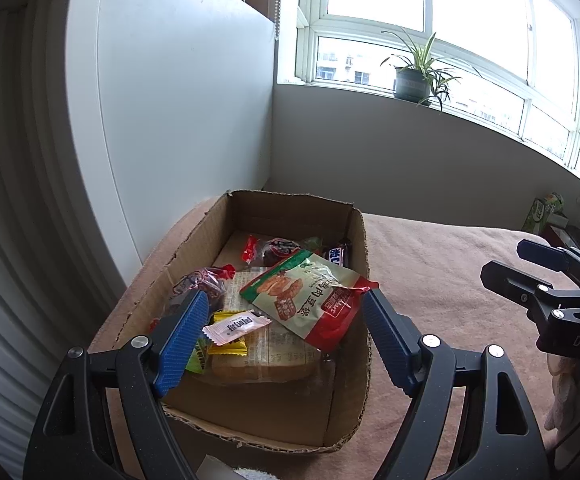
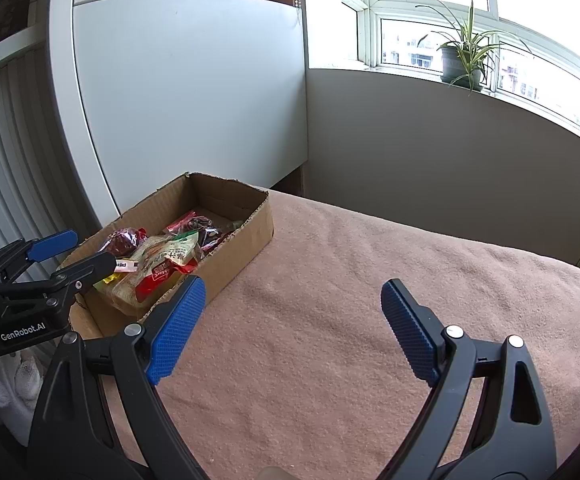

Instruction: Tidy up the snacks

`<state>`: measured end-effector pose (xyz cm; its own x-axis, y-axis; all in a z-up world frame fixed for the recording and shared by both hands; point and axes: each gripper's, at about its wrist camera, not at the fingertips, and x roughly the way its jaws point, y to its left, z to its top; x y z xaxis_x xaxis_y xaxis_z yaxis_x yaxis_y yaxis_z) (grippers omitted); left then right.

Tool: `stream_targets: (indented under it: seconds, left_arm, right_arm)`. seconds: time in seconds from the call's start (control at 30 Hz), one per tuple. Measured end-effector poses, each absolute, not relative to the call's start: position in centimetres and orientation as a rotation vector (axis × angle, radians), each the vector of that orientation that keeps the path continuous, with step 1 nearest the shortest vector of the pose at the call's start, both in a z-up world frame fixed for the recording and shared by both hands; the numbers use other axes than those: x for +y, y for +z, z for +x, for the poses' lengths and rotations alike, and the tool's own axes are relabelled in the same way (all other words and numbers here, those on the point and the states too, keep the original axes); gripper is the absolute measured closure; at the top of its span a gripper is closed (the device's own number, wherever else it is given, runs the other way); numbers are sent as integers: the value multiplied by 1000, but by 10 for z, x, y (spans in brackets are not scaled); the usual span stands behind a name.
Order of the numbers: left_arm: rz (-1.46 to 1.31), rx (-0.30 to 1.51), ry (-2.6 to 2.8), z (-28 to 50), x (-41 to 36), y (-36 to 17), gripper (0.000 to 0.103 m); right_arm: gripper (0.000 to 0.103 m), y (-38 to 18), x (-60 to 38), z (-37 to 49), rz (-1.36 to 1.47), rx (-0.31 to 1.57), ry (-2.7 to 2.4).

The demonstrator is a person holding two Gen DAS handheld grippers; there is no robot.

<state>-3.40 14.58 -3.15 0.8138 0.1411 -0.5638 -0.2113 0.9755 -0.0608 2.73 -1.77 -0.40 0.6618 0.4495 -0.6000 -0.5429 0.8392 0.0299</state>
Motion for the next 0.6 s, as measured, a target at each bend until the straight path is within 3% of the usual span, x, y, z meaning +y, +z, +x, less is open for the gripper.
stream_targets:
  seconds: [0.6]
  left_arm:
    - [-134,586,184,-36,149,-29,23]
  right_arm:
    - [11,-7,-11,27,-185,640,565]
